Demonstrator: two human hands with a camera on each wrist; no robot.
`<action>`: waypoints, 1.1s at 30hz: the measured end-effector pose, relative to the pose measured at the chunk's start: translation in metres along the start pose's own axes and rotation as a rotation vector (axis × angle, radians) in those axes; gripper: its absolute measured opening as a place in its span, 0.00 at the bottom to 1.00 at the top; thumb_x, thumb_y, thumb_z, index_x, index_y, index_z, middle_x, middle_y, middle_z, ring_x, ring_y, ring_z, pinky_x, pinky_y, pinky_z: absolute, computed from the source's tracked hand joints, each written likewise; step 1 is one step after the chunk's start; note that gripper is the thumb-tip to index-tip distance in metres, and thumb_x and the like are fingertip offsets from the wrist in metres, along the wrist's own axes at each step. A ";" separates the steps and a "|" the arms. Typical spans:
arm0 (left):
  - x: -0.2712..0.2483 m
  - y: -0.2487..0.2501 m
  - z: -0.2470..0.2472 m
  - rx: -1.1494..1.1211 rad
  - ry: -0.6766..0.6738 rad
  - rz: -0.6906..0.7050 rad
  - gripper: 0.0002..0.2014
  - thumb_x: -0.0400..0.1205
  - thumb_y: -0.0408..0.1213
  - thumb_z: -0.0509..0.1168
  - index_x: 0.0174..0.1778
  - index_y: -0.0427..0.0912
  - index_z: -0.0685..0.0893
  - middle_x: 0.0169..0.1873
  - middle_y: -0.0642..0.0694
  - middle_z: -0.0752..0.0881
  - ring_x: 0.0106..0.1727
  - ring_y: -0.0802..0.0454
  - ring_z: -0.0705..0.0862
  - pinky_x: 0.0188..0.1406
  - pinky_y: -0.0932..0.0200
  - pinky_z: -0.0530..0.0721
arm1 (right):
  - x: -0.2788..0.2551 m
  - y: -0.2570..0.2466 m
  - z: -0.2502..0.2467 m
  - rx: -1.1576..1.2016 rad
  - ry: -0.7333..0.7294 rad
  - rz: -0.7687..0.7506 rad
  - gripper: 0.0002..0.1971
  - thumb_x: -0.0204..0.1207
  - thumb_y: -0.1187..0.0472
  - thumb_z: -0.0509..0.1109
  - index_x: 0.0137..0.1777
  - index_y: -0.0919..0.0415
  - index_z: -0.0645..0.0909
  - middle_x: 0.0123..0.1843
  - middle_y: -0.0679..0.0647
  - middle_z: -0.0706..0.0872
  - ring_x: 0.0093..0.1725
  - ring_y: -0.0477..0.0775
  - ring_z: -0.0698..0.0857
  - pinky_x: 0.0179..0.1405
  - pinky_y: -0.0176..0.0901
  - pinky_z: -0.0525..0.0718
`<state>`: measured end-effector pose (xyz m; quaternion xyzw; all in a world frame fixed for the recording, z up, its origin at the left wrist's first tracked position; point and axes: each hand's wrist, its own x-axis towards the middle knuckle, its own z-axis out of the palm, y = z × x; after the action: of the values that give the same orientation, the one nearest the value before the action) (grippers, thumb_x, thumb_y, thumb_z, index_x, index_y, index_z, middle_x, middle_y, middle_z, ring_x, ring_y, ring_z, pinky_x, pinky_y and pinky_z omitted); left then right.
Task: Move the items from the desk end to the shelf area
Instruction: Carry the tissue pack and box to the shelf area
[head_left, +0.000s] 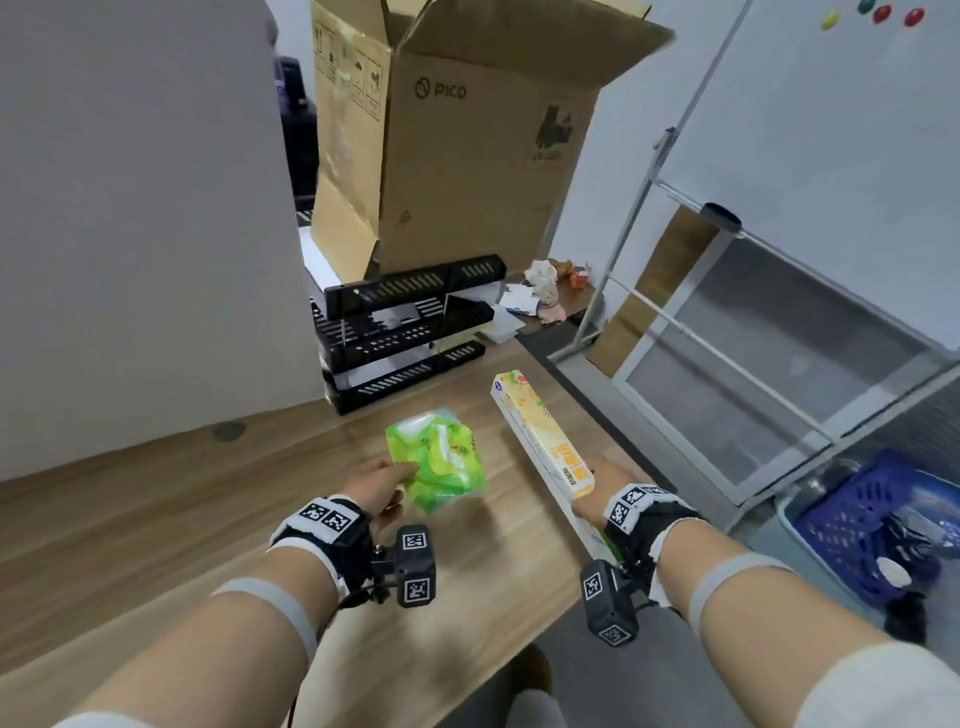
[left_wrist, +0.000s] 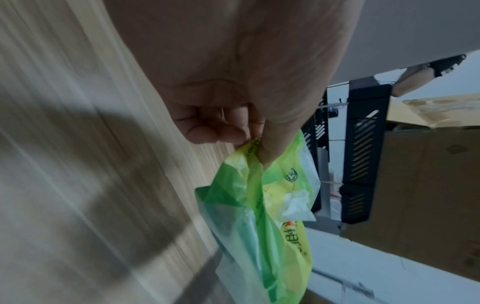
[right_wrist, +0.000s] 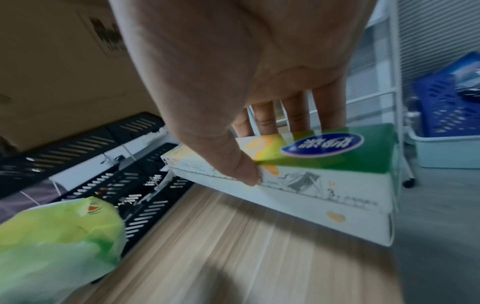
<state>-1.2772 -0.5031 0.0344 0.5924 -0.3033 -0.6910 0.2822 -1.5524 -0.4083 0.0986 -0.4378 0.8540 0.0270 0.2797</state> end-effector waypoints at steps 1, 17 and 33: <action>0.008 -0.002 0.010 -0.012 0.032 -0.017 0.08 0.82 0.31 0.70 0.39 0.42 0.79 0.25 0.47 0.79 0.21 0.56 0.72 0.17 0.67 0.70 | 0.024 0.006 -0.005 -0.024 -0.002 -0.025 0.21 0.68 0.55 0.69 0.62 0.55 0.75 0.53 0.53 0.87 0.48 0.57 0.86 0.50 0.44 0.85; 0.088 -0.017 0.145 -0.295 0.416 0.070 0.29 0.82 0.15 0.56 0.75 0.46 0.65 0.62 0.29 0.82 0.32 0.48 0.93 0.27 0.55 0.91 | 0.252 0.029 -0.043 -0.146 0.023 -0.156 0.23 0.75 0.62 0.70 0.68 0.64 0.69 0.64 0.64 0.82 0.61 0.68 0.84 0.52 0.50 0.81; 0.185 0.007 0.234 -0.369 0.359 0.090 0.23 0.75 0.15 0.65 0.57 0.46 0.73 0.59 0.29 0.85 0.54 0.38 0.89 0.58 0.38 0.88 | 0.294 0.045 -0.023 0.036 0.042 -0.327 0.34 0.74 0.51 0.73 0.78 0.54 0.63 0.67 0.59 0.80 0.61 0.66 0.84 0.60 0.54 0.83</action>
<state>-1.5341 -0.6265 -0.0538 0.6300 -0.1430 -0.6051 0.4654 -1.7327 -0.6023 -0.0383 -0.5663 0.7773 -0.0435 0.2706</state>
